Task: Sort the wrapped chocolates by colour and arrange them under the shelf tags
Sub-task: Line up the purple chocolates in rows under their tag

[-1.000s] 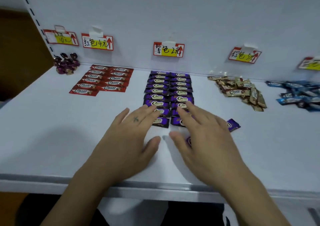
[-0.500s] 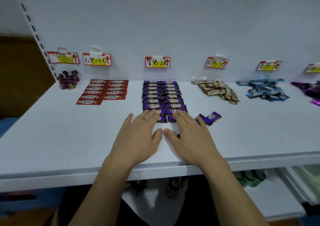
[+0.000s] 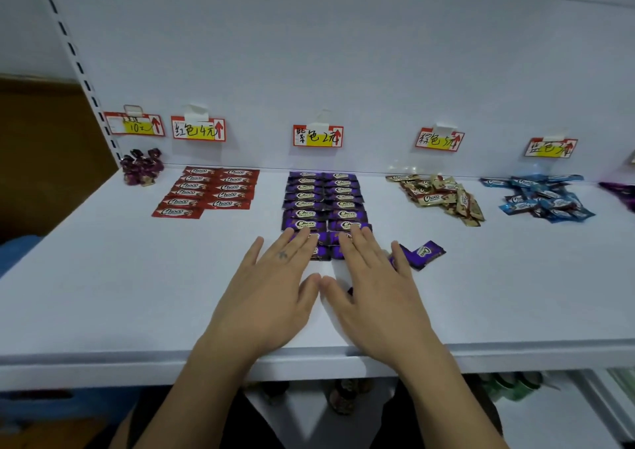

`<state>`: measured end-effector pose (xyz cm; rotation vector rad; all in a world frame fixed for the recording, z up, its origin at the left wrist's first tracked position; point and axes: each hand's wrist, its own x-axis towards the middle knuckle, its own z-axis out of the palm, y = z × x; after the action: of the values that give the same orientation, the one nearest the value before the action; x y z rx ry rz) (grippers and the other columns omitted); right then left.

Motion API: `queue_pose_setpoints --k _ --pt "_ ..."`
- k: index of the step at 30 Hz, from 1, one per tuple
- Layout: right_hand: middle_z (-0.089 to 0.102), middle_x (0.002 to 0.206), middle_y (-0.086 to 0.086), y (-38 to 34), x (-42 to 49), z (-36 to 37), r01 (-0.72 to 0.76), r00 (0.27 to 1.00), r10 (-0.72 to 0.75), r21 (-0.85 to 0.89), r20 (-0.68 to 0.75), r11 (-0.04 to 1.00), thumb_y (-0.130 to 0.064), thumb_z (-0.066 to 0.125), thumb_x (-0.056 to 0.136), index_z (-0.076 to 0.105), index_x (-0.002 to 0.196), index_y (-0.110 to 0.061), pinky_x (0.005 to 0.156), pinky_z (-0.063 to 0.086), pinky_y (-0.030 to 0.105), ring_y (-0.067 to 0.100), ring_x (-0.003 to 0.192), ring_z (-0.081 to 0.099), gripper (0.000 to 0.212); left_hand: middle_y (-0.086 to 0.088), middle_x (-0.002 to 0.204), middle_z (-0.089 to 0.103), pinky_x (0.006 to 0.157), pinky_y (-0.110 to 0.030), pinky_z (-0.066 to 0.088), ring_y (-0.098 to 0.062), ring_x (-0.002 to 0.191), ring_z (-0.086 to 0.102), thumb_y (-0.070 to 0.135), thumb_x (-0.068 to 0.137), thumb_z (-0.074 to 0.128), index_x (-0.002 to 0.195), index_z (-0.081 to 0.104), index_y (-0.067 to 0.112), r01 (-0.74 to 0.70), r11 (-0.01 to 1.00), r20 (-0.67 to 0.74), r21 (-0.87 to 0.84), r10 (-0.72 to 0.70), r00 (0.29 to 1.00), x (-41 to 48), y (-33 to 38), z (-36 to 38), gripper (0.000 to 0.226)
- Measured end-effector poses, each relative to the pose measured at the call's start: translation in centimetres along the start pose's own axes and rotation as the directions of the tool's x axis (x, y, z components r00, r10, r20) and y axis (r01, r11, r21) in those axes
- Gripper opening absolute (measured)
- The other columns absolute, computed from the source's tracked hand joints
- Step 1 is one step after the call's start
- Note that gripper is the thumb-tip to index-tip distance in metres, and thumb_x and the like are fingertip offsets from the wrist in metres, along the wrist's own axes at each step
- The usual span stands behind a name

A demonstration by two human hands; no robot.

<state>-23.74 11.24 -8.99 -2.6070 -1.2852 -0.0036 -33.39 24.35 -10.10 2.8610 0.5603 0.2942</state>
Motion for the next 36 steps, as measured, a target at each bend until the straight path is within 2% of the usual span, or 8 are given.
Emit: queue_pose_setpoints --k 7,11,17,22,26,30,33,36 --pt "-0.001 0.161 -0.009 0.5 0.4 -0.2 -0.003 0.999 0.004 -0.004 0.052 1.0 -0.058 0.015 0.097 0.006 0.155 -0.021 0.118 -0.011 0.037 0.004 0.147 -0.006 0.069 0.019 0.159 -0.002 0.12 -0.033 -0.004 0.004 0.144 -0.008 0.046 0.101 0.019 0.153 0.001 0.034 0.003 1.0 0.026 0.0 -0.003 1.0 0.5 0.0 0.2 0.056" --pt "0.003 0.161 -0.01 0.2 0.3 -0.2 0.032 0.999 -0.03 0.055 -0.027 0.998 -0.054 0.015 0.095 0.012 0.154 -0.024 0.117 -0.014 0.034 0.002 0.146 -0.005 0.066 0.018 0.159 0.0 0.12 -0.033 -0.005 0.004 0.144 -0.009 0.043 0.101 0.023 0.153 0.004 0.033 -0.003 1.0 -0.011 -0.025 0.002 1.0 0.5 -0.2 0.0 0.056" --pt "0.036 0.152 -0.008 4.0 -2.0 -2.2 -0.018 0.972 0.06 0.179 -0.228 0.984 -0.012 0.042 0.096 0.045 0.142 -0.025 0.12 0.001 0.032 0.005 0.143 0.023 0.048 0.016 0.157 0.017 0.12 -0.035 -0.004 0.0 0.145 0.003 0.047 0.093 0.018 0.15 0.023 0.033 -0.064 0.996 -0.093 -0.061 0.058 0.994 -0.8 1.8 -0.7 0.059" --pt "0.046 0.145 -0.009 5.1 -3.2 -0.8 -0.033 0.982 0.057 0.134 -0.181 0.99 -0.025 0.033 0.089 0.052 0.137 -0.026 0.118 0.007 0.031 0.007 0.137 0.036 0.052 0.01 0.131 0.059 0.109 -0.035 0.024 -0.011 0.127 0.044 0.041 0.09 0.037 0.127 0.06 0.027 -0.233 0.964 -0.167 -0.127 0.211 0.963 -1.0 5.4 0.5 0.046" --pt "0.064 0.124 -0.006 5.3 -3.6 -0.2 -0.017 0.964 0.055 0.144 -0.262 0.989 -0.027 0.047 0.085 0.065 0.121 -0.022 0.099 0.031 0.027 0.016 0.117 0.055 0.041 0.015 0.114 0.064 0.089 -0.032 0.044 -0.009 0.107 0.054 0.04 0.087 0.043 0.106 0.07 0.031 -0.26 0.95 -0.178 -0.175 0.229 0.957 -0.7 6.1 1.7 0.034" --pt "0.061 0.126 -0.004 5.9 -3.2 -1.2 -0.013 0.948 0.067 0.172 -0.31 0.985 -0.025 0.05 0.085 0.062 0.123 -0.022 0.101 0.034 0.031 0.017 0.117 0.051 0.041 0.022 0.096 0.064 0.079 -0.034 0.046 -0.008 0.093 0.056 0.03 0.085 0.054 0.089 0.068 0.034 -0.239 0.946 -0.231 -0.22 0.188 0.955 -0.2 5.5 0.8 0.015" --pt "0.041 0.148 -0.005 5.8 -3.2 -2.1 -0.03 0.978 0.052 0.111 -0.203 0.993 -0.024 0.05 0.094 0.044 0.142 -0.023 0.117 0.018 0.038 0.014 0.136 0.034 0.049 0.019 0.099 0.065 0.082 -0.033 0.042 -0.01 0.097 0.056 0.027 0.081 0.059 0.099 0.068 0.031 -0.185 0.949 -0.277 -0.254 0.112 0.954 -0.7 4.6 0.5 0.02" --pt "0.037 0.149 -0.009 5.5 -2.9 -2.4 -0.053 0.994 0.06 0.081 -0.092 0.995 -0.03 0.045 0.097 0.027 0.15 -0.027 0.12 0.007 0.037 0.011 0.139 0.026 0.056 0.014 0.113 0.061 0.086 -0.028 0.033 -0.012 0.106 0.051 0.044 0.082 0.057 0.117 0.062 0.028 -0.051 0.975 -0.26 -0.215 -0.007 0.966 -1.3 3.7 0.3 0.038"
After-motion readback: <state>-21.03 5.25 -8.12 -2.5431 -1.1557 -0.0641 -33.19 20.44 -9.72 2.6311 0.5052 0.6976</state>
